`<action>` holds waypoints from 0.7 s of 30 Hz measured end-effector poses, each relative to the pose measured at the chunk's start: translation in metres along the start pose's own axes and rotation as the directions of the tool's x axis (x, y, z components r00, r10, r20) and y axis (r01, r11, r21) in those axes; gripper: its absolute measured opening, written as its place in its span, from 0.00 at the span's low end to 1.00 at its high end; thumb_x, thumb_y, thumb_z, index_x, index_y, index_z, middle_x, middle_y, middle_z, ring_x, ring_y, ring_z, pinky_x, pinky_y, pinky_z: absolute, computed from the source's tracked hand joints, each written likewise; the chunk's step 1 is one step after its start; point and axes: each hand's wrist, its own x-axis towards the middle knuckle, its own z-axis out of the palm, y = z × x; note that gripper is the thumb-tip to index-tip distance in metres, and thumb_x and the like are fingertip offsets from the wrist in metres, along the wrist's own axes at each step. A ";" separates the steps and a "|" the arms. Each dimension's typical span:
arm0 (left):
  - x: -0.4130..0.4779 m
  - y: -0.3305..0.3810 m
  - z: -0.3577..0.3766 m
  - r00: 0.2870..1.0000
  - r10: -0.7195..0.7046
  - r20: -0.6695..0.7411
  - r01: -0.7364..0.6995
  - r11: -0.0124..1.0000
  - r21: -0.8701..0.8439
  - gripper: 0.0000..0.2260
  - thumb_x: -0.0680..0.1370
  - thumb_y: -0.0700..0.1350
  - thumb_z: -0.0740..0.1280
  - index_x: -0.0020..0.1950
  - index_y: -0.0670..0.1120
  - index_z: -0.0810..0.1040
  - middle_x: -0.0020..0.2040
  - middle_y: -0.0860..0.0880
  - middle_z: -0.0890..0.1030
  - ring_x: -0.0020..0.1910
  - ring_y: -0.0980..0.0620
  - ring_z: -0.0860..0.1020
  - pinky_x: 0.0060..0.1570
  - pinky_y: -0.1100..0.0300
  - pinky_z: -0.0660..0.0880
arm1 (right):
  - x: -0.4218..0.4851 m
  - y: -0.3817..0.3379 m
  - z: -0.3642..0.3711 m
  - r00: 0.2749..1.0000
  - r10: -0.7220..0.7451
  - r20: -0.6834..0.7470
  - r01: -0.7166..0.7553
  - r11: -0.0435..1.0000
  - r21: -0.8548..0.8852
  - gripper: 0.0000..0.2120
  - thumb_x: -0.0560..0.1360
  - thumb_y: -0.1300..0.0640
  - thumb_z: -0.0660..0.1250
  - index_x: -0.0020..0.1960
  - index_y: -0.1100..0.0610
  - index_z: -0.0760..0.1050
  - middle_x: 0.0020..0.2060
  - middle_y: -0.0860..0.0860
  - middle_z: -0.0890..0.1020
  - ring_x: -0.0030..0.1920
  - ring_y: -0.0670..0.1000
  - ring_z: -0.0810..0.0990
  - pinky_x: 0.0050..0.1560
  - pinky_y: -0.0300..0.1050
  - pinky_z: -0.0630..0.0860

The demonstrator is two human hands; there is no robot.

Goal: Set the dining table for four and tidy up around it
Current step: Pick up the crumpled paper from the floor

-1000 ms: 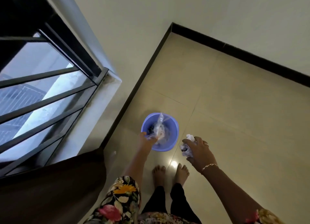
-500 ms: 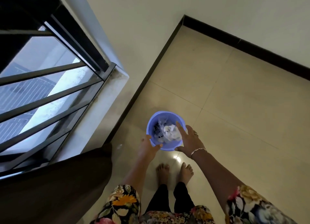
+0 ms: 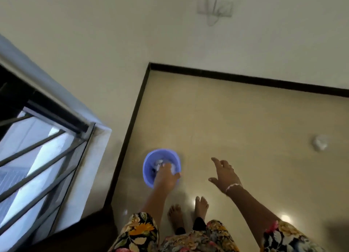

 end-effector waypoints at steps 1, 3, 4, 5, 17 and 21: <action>-0.002 0.014 0.002 0.999 0.026 0.018 -0.027 0.998 0.063 0.25 0.76 0.53 0.66 0.67 0.40 0.67 0.65 0.42 0.73 0.64 0.44 0.72 0.61 0.54 0.69 | -0.010 0.012 -0.005 1.000 0.028 -0.015 -0.027 0.999 0.023 0.35 0.75 0.52 0.66 0.75 0.49 0.50 0.69 0.57 0.61 0.69 0.59 0.62 0.66 0.50 0.66; -0.008 0.047 0.008 0.995 0.081 0.055 -0.089 0.983 0.161 0.23 0.77 0.54 0.64 0.66 0.41 0.68 0.64 0.42 0.74 0.64 0.44 0.72 0.60 0.56 0.68 | -0.028 0.038 -0.015 0.996 0.080 -0.047 -0.077 0.995 0.069 0.34 0.75 0.51 0.65 0.75 0.49 0.50 0.68 0.56 0.62 0.69 0.58 0.63 0.66 0.48 0.66; -0.011 0.064 0.013 0.991 0.111 0.076 -0.124 0.972 0.199 0.23 0.78 0.55 0.63 0.66 0.41 0.67 0.64 0.41 0.73 0.64 0.44 0.72 0.60 0.57 0.68 | -0.035 0.051 -0.021 0.992 0.108 -0.062 -0.102 0.990 0.092 0.34 0.75 0.51 0.65 0.75 0.49 0.50 0.68 0.56 0.63 0.68 0.57 0.64 0.66 0.47 0.66; -0.014 0.081 0.019 0.985 0.141 0.095 -0.160 0.959 0.232 0.23 0.78 0.55 0.63 0.66 0.42 0.67 0.64 0.41 0.73 0.63 0.44 0.72 0.60 0.57 0.68 | -0.042 0.065 -0.027 0.988 0.138 -0.076 -0.128 0.984 0.120 0.34 0.76 0.51 0.65 0.75 0.48 0.50 0.67 0.55 0.64 0.68 0.57 0.64 0.65 0.47 0.67; -0.051 0.299 0.147 0.860 0.420 0.291 -0.509 0.752 0.418 0.21 0.78 0.56 0.62 0.64 0.43 0.69 0.63 0.44 0.73 0.61 0.48 0.74 0.55 0.62 0.69 | -0.105 0.258 -0.094 0.867 0.443 -0.227 -0.321 0.847 0.424 0.32 0.75 0.50 0.65 0.74 0.48 0.52 0.65 0.53 0.66 0.66 0.55 0.66 0.62 0.46 0.70; -0.063 0.366 0.216 0.788 0.479 0.387 -0.615 0.643 0.457 0.21 0.78 0.56 0.62 0.64 0.43 0.70 0.63 0.44 0.74 0.61 0.49 0.74 0.53 0.62 0.69 | -0.131 0.343 -0.113 0.799 0.554 -0.232 -0.386 0.770 0.508 0.31 0.75 0.51 0.65 0.74 0.49 0.53 0.64 0.55 0.66 0.65 0.56 0.67 0.62 0.47 0.69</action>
